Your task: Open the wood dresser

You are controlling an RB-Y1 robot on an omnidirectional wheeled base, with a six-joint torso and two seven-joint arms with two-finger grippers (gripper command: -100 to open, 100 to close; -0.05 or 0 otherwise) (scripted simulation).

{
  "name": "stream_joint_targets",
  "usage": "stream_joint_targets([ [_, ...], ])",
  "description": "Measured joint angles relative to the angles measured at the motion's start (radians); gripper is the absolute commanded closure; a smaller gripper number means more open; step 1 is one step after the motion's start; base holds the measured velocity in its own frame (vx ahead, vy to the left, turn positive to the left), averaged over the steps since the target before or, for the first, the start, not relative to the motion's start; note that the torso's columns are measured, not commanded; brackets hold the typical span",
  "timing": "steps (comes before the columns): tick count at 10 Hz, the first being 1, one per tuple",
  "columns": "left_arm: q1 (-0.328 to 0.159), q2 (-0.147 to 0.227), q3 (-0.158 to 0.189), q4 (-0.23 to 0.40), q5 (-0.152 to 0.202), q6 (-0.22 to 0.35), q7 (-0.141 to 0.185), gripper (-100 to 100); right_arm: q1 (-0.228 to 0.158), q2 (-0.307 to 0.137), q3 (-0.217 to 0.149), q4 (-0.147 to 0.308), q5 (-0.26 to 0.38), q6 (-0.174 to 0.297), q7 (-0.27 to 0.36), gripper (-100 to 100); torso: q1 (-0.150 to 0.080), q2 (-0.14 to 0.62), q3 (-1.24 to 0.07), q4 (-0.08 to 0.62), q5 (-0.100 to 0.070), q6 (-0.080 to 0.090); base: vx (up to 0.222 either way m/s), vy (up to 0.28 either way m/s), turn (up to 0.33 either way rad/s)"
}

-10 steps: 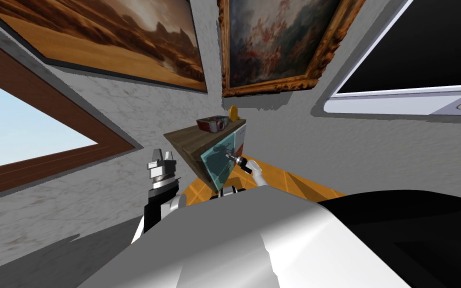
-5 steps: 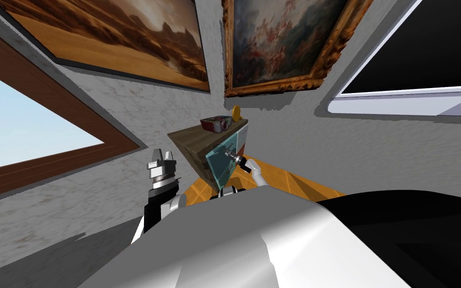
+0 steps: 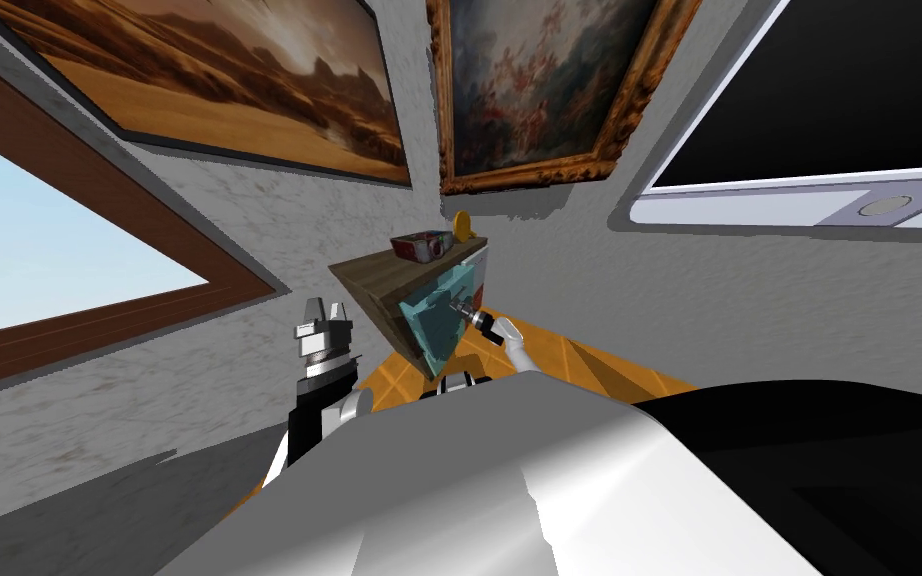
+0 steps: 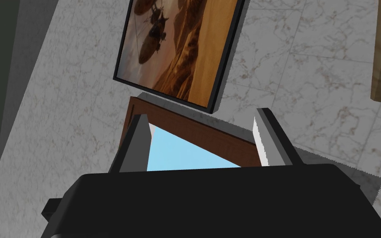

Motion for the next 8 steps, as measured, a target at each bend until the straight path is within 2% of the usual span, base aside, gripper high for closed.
stream_joint_targets([
  [5, 0.0, 0.0, 0.0, 0.0, 0.0, 0.0, 0.0, 0, 0.003, -0.013, 0.003, -0.013, -0.004, -0.017, -0.013, 100, -0.008, 0.005, 0.003, 0.001, -0.002, 0.002, -0.116, -0.123, -0.028],
  [6, 0.0, 0.0, 0.0, 0.0, 0.0, 0.0, 0.0, 0, 0.006, -0.015, 0.004, -0.011, -0.003, -0.018, -0.014, -100, -0.001, 0.001, 0.0, 0.0, 0.0, 0.0, -0.049, -0.009, 0.006],
  [8, 0.0, 0.0, 0.0, 0.0, 0.0, 0.0, 0.0, 0, -0.031, -0.039, 0.006, -0.01, 0.004, -0.002, -0.056, -100, 0.001, -0.001, 0.0, -0.003, 0.0, 0.0, -0.049, 0.017, 0.01],
])
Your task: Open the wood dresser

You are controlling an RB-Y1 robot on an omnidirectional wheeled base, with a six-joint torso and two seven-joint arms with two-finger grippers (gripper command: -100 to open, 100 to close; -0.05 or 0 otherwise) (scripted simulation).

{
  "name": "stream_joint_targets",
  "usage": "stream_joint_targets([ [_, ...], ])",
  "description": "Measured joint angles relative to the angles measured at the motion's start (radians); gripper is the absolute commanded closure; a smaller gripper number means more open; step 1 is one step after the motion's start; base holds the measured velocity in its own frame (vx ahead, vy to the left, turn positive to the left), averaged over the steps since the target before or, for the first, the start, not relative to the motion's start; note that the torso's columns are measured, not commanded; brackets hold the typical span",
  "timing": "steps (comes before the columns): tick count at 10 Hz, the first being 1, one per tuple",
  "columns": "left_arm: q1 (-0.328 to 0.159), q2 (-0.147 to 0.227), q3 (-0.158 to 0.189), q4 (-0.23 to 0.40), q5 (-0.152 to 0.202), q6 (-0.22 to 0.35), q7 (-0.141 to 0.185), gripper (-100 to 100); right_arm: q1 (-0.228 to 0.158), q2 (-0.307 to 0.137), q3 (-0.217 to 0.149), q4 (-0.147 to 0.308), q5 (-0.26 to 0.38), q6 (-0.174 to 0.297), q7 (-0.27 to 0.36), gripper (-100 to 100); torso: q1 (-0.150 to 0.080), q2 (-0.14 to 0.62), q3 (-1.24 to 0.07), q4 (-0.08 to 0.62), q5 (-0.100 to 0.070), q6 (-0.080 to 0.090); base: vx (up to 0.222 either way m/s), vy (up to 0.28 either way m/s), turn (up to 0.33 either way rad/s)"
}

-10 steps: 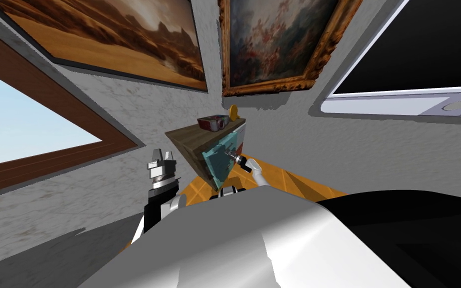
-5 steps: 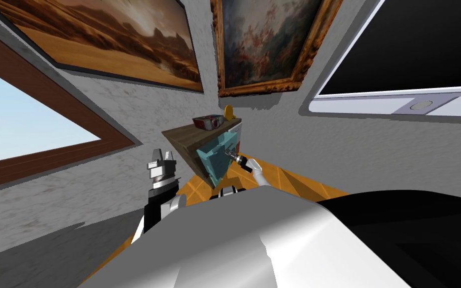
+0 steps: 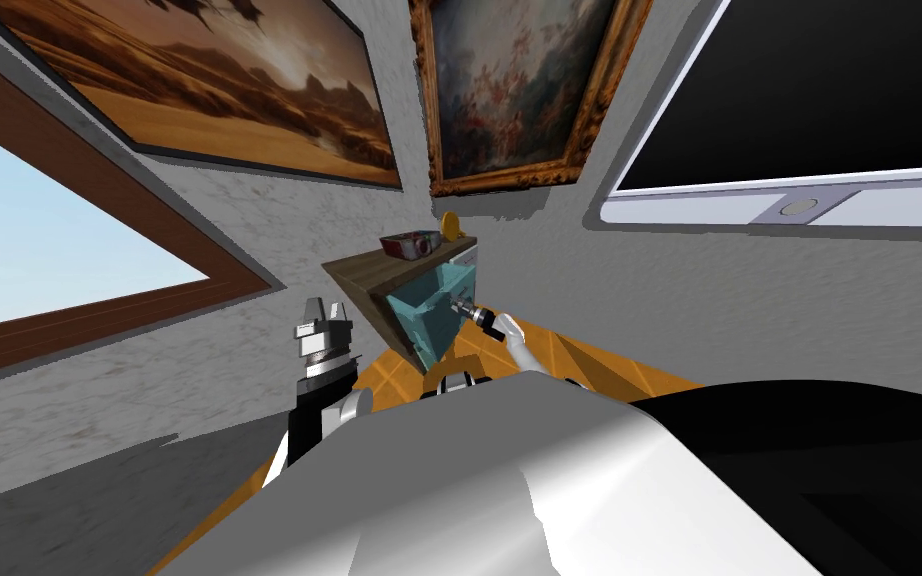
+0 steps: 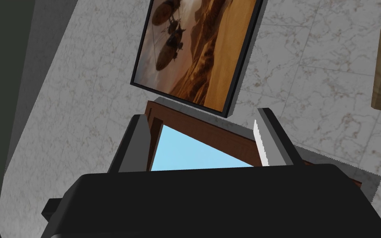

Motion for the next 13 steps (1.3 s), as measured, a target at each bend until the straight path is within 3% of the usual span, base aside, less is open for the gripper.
stream_joint_targets([
  [7, 0.0, 0.0, 0.0, 0.0, 0.0, 0.0, 0.0, 0, -0.1, -0.078, 0.011, -0.007, 0.021, 0.051, -0.148, -100, -0.005, 0.003, 0.002, 0.003, -0.001, 0.001, -0.04, 0.013, 0.006],
  [8, 0.0, 0.0, 0.0, 0.0, 0.0, 0.0, 0.0, 0, -0.1, -0.079, 0.012, -0.006, 0.022, 0.052, -0.153, 0, -0.005, 0.003, 0.002, 0.003, -0.001, 0.0, 0.0, 0.0, 0.0],
  [13, 0.0, 0.0, 0.0, 0.0, 0.0, 0.0, 0.0, 0, -0.098, -0.08, 0.012, -0.004, 0.022, 0.052, -0.153, 0, -0.004, 0.002, 0.001, 0.0, -0.001, 0.0, 0.0, 0.0, 0.0],
])
